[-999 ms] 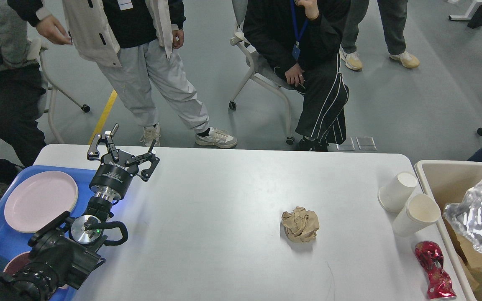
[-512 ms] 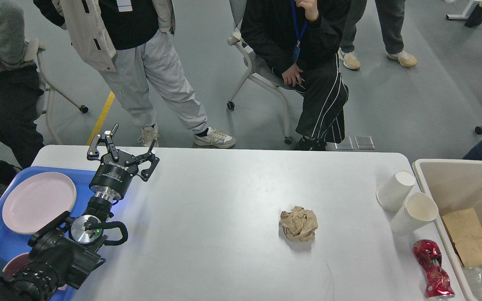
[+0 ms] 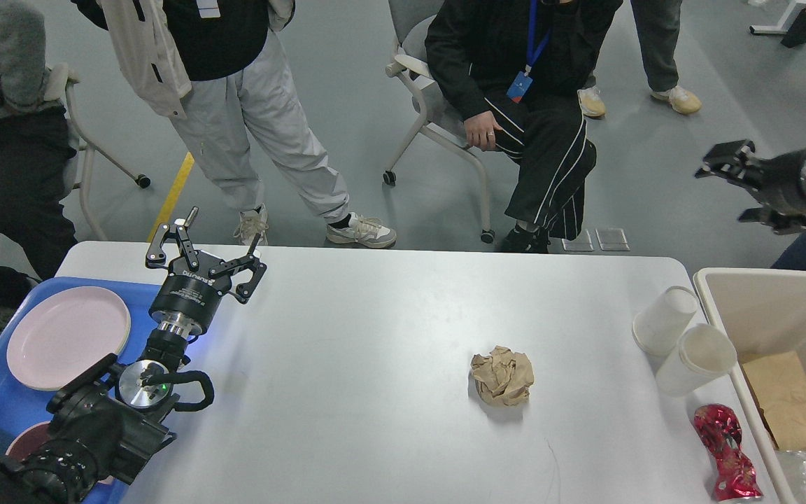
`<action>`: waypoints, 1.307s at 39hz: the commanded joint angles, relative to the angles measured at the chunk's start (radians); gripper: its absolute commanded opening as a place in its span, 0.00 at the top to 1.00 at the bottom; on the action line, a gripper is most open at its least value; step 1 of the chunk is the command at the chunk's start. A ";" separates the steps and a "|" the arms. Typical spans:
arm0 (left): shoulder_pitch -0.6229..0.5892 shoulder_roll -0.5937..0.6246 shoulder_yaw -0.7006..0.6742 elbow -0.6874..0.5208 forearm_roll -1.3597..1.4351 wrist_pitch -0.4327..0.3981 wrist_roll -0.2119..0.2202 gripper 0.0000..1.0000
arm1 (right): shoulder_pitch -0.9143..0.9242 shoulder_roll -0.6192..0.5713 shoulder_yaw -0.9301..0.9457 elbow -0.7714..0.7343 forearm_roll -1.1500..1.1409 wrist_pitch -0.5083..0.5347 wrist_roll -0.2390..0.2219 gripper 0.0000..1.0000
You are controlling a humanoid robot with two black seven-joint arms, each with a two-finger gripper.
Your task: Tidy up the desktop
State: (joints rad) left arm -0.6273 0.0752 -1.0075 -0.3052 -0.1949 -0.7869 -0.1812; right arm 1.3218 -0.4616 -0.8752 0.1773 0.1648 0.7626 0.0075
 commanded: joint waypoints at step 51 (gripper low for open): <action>0.000 0.000 0.000 0.000 0.000 -0.002 0.000 0.01 | 0.260 -0.184 -0.208 0.975 -0.329 -0.491 0.002 0.00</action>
State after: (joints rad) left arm -0.6259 0.0753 -1.0076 -0.3052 -0.1949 -0.7883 -0.1803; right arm 1.6266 -0.6546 -1.1199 1.1717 -0.1716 0.3396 0.0068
